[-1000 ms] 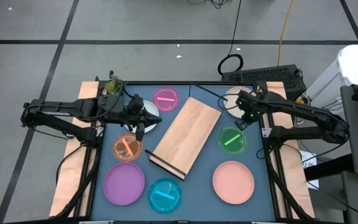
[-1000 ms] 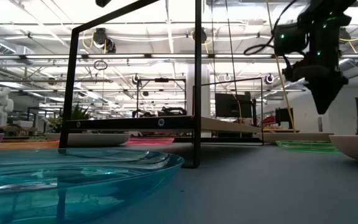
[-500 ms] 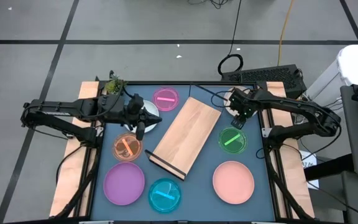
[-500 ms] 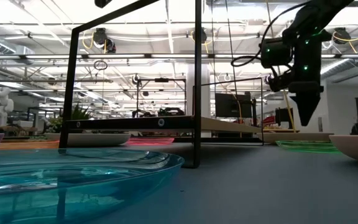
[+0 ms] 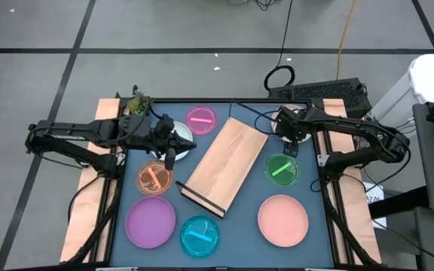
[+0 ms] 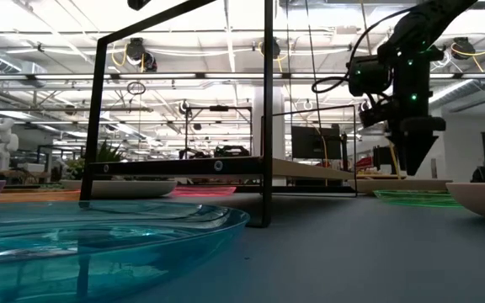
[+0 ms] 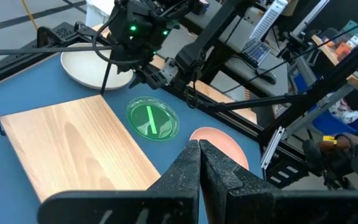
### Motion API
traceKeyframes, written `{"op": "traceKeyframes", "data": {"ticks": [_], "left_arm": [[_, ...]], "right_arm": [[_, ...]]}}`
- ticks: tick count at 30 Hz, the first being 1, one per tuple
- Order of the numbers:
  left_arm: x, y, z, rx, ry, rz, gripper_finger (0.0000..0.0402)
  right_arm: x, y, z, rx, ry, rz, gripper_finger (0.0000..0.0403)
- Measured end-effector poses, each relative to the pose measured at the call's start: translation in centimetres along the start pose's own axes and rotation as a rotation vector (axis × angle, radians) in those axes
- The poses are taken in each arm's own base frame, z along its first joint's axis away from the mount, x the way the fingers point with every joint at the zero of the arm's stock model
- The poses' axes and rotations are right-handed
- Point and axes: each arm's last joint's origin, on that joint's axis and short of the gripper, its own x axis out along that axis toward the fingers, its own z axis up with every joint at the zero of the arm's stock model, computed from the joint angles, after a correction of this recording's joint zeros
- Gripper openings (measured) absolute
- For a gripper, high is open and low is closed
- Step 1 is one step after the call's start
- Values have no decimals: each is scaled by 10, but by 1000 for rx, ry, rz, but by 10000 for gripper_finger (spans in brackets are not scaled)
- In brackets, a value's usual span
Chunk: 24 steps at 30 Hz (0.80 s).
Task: Place and stack plates onto a shelf
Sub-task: Put the light brown plate on the shelf
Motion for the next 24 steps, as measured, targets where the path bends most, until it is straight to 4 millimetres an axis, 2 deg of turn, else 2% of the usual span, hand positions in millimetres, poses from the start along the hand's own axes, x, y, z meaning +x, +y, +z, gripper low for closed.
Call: {"op": "traceKeyframes", "data": {"ticks": [18,24], "left_arm": [[0,0,0,27,-7,11,3],[0,0,0,27,-8,14,3]], "right_arm": [[17,5,-11,-90,24,13,212],[25,7,-13,-104,10,7,181]]}}
